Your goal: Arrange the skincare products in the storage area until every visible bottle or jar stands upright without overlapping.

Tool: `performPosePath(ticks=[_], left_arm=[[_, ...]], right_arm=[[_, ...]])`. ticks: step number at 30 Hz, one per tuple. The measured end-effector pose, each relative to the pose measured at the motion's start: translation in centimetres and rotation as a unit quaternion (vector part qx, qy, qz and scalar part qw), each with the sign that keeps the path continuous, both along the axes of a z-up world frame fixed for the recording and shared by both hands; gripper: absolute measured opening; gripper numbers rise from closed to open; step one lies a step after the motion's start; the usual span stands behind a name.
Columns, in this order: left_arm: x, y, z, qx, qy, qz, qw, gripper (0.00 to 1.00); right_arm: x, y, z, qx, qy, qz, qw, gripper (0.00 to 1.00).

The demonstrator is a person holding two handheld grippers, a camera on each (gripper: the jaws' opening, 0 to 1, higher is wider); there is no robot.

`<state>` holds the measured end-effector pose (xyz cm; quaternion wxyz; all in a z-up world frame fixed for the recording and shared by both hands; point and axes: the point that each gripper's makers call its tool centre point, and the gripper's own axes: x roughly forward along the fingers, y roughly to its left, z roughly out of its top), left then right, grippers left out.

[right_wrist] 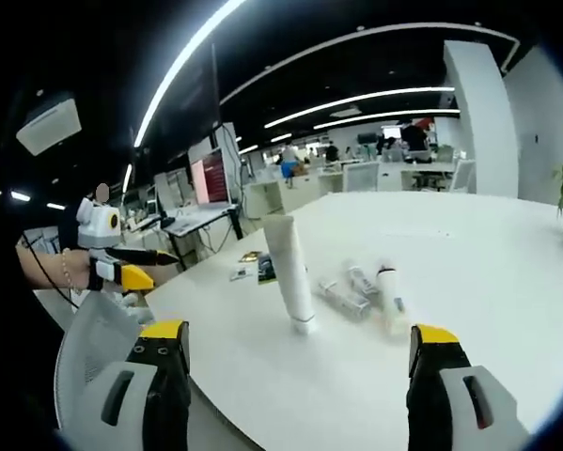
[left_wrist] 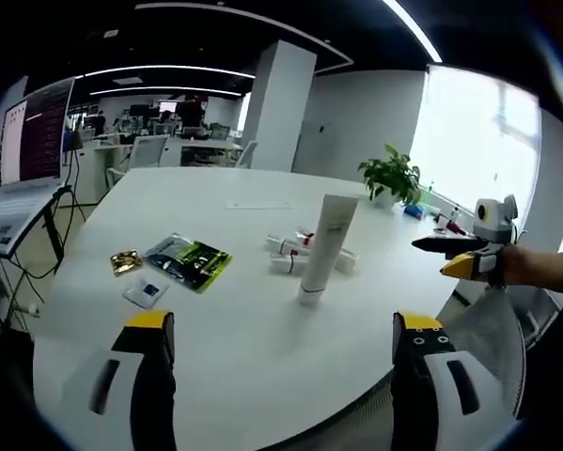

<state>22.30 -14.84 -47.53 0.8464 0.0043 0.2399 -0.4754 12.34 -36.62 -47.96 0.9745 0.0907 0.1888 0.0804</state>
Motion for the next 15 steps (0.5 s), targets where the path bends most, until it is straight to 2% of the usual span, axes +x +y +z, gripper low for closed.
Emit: performPosePath(ticks=[7,15], left_arm=[[-0.01,0.0,0.02,-0.001,0.001,-0.001,1.0,0.88],[0.35,0.36,0.2,-0.005,-0.002,0.009,0.9999,0.88]], right_arm=[[0.03,-0.12,-0.08,0.003,0.003,-0.004,1.0,0.98],[0.06,-0.28,-0.57,0.003,0.024,0.002,0.9997,0.97]])
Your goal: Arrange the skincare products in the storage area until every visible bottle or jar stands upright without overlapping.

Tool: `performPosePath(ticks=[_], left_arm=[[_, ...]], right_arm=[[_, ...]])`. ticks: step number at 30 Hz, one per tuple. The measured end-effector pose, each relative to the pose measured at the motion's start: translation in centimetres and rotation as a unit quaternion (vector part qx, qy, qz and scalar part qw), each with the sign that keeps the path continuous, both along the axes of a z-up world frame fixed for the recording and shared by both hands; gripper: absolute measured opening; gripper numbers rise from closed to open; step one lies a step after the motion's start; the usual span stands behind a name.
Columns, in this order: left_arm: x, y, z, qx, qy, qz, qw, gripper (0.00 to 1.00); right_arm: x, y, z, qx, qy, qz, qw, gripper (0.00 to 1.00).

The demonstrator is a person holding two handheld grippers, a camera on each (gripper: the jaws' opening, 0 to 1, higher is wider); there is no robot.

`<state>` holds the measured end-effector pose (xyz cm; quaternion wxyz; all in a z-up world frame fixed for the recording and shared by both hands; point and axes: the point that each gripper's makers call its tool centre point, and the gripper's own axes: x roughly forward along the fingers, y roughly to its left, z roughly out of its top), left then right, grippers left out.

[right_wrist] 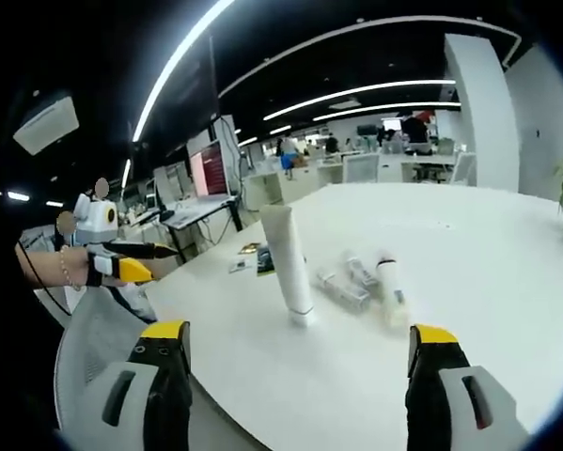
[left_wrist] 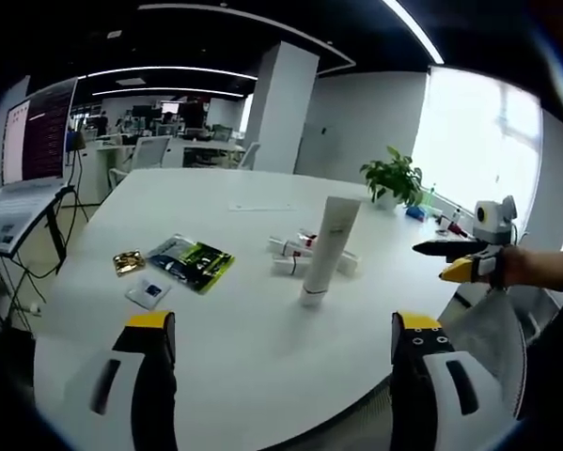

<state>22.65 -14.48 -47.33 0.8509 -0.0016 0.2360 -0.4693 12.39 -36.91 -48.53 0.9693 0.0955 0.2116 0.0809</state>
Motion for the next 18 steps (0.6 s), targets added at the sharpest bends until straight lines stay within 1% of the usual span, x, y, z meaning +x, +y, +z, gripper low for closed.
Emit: performPosePath(ticks=[5,9,10,13,14,16,18], left_arm=[[0.0,0.0,0.0,0.001,0.002,0.002,1.0,0.88],[0.1,0.2,-0.1,0.0,0.001,0.006,1.0,0.88],[0.1,0.1,0.0,0.0,0.002,0.007,1.0,0.88],[0.0,0.1,0.0,0.001,0.002,0.007,1.0,0.88],[0.0,0.1,-0.1,0.002,0.001,0.005,1.0,0.88],[0.0,0.1,-0.1,0.006,-0.001,0.003,1.0,0.88],[0.0,0.1,-0.2,0.008,-0.002,0.001,1.0,0.88]], right_arm=[[0.2,-1.0,0.2,-0.004,0.014,-0.005,0.9999,0.93],[0.8,-2.1,0.5,-0.003,0.025,-0.01,0.9996,0.86],[1.0,-2.3,0.6,-0.001,0.025,-0.012,0.9996,0.84],[1.7,-2.9,1.3,-0.004,0.023,-0.02,0.9995,0.84],[1.9,-3.0,1.3,-0.005,0.024,-0.019,0.9995,0.83],[2.4,-3.3,1.1,-0.008,0.035,-0.015,0.9992,0.82],[2.8,-3.8,0.7,-0.018,0.047,-0.01,0.9987,0.81]])
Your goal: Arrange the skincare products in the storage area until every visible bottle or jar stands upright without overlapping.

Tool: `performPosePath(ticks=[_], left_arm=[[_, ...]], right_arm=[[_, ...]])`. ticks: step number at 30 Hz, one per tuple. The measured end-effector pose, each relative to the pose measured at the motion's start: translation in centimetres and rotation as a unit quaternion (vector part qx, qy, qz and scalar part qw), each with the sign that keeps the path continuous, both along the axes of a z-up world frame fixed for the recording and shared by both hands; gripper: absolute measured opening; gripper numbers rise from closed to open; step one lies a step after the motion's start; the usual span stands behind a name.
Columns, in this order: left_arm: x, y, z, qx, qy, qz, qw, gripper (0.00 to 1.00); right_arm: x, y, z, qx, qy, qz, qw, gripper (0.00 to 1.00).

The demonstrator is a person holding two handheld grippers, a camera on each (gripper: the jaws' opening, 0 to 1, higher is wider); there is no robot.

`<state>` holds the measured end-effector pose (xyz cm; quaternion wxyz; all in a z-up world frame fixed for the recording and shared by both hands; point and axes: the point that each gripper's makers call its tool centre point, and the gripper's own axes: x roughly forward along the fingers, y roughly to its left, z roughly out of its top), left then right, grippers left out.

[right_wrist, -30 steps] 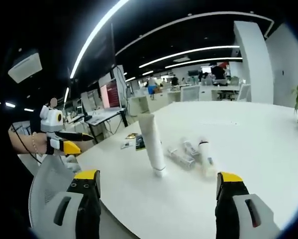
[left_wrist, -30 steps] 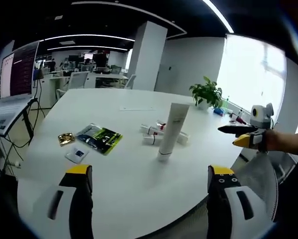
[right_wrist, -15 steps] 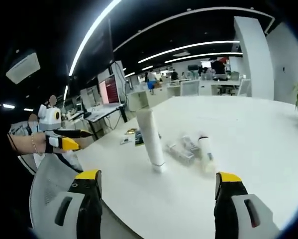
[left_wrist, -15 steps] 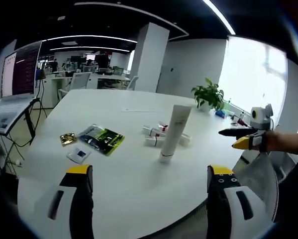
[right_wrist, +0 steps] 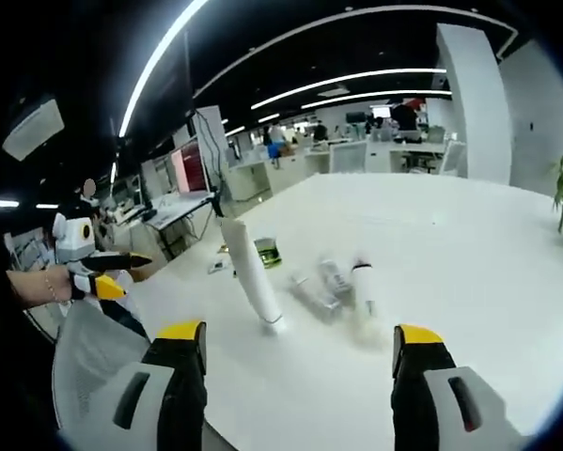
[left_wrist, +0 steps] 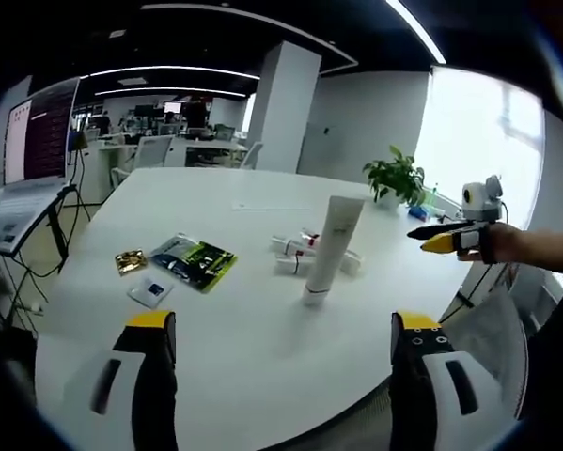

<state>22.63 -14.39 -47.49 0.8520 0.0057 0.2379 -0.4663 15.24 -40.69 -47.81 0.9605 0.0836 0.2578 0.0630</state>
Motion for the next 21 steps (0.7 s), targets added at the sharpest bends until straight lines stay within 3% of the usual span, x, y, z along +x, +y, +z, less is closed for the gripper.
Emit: performPosePath(ticks=[6,7,15,21], left_arm=[[0.3,0.3,-0.2,-0.001,0.004,0.004,1.0,0.87],[0.3,0.3,-0.2,-0.001,0.004,0.005,1.0,0.87],[0.5,0.4,-0.6,0.002,0.011,0.009,0.9999,0.86],[0.8,0.6,-0.8,0.006,0.013,0.015,0.9998,0.86]], right_arm=[[1.6,-1.2,-0.9,-0.01,0.021,0.007,0.9997,0.76],[1.6,-1.7,-1.5,-0.017,0.037,0.008,0.9991,0.75],[2.5,-2.8,-3.4,-0.025,0.08,0.01,0.9965,0.65],[3.6,-4.1,-5.4,-0.027,0.108,0.012,0.9937,0.63]])
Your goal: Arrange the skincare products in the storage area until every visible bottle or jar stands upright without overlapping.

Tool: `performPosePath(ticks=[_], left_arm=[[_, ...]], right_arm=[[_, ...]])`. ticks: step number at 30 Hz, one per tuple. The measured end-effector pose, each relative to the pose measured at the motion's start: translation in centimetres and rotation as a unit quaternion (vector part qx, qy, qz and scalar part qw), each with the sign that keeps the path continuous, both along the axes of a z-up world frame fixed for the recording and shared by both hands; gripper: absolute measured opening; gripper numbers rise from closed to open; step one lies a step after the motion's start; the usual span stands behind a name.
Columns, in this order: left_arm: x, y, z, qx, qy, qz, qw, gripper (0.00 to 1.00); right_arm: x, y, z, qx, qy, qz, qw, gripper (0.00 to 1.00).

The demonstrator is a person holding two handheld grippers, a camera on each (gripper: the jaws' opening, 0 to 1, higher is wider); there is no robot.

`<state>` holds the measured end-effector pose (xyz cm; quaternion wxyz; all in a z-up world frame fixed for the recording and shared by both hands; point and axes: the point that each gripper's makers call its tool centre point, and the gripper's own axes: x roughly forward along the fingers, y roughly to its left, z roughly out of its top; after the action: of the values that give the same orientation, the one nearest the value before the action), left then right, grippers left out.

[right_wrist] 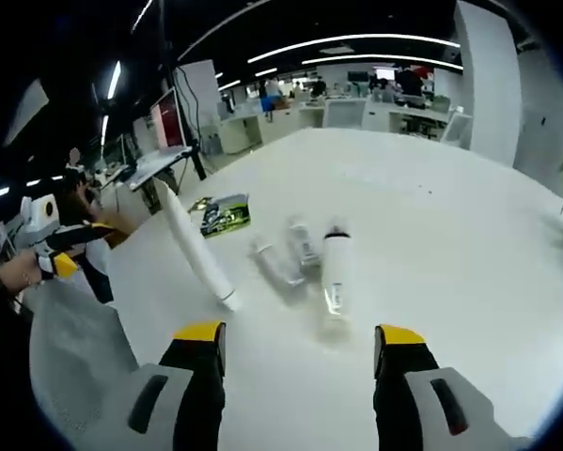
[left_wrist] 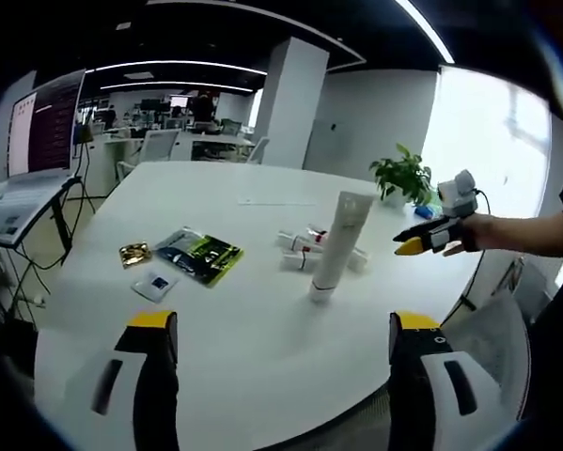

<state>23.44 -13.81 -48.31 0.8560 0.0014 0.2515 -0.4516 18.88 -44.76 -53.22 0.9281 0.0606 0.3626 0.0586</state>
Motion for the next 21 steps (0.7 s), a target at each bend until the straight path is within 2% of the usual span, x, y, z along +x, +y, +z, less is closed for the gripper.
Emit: performPosePath(ticks=[10,15,21], left_arm=[[0.2,0.1,-0.2,0.004,0.003,0.01,0.9999,0.86],[0.4,0.2,0.0,0.001,0.003,0.015,0.9999,0.86],[0.6,0.2,0.2,-0.005,0.003,0.025,0.9997,0.86]], right_arm=[[1.4,-0.3,-1.0,-0.007,0.027,0.009,0.9996,0.6],[2.6,-0.7,-2.7,-0.016,0.053,0.017,0.9983,0.59],[3.9,-1.2,-3.8,-0.019,0.072,0.017,0.9971,0.56]])
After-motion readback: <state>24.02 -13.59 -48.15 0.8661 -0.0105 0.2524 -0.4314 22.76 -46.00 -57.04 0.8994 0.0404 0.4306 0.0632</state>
